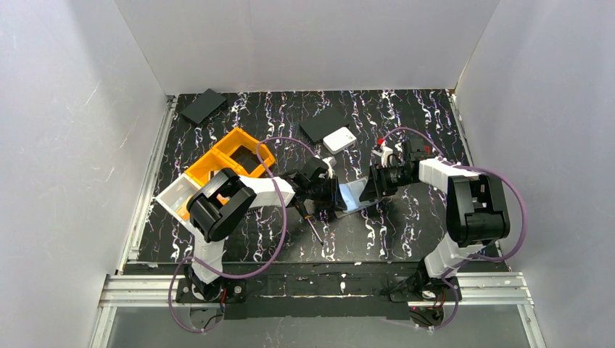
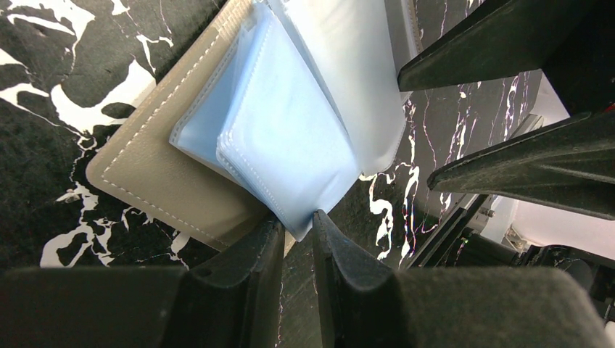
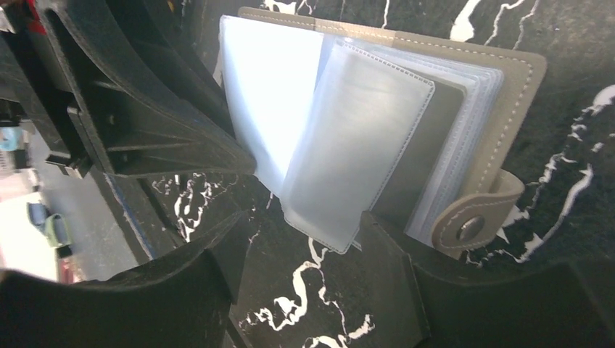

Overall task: Take the credit cards out of the card holder
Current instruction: Remove the credit card from the card holder.

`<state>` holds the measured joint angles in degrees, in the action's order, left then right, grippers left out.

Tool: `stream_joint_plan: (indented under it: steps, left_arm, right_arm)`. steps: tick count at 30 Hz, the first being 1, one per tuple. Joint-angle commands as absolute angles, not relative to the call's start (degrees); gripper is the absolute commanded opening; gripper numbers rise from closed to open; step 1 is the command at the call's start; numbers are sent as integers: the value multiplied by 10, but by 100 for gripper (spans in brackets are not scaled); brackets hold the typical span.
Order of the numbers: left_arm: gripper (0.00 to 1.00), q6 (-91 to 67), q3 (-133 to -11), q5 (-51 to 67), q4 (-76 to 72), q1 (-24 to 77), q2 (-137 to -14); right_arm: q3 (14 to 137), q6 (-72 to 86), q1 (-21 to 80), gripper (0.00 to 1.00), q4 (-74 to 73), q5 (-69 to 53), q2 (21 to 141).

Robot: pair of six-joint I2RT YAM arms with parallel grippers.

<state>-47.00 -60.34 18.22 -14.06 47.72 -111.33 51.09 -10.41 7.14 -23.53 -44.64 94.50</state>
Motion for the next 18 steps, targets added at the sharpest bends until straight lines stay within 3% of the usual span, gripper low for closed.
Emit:
stream_joint_plan:
  steps: [1, 7, 18]
  left_arm:
    - [21, -466, -611, 184, -104, 482, -1135]
    - [21, -471, -609, 187, -104, 482, -1133]
    - [24, -471, -586, 179, -104, 478, -1095]
  right_arm:
    - [512, -85, 72, 67, -221, -503, 976]
    - [545, -120, 106, 66, -267, -558, 1003]
    - [611, -134, 193, 67, -286, -517, 990]
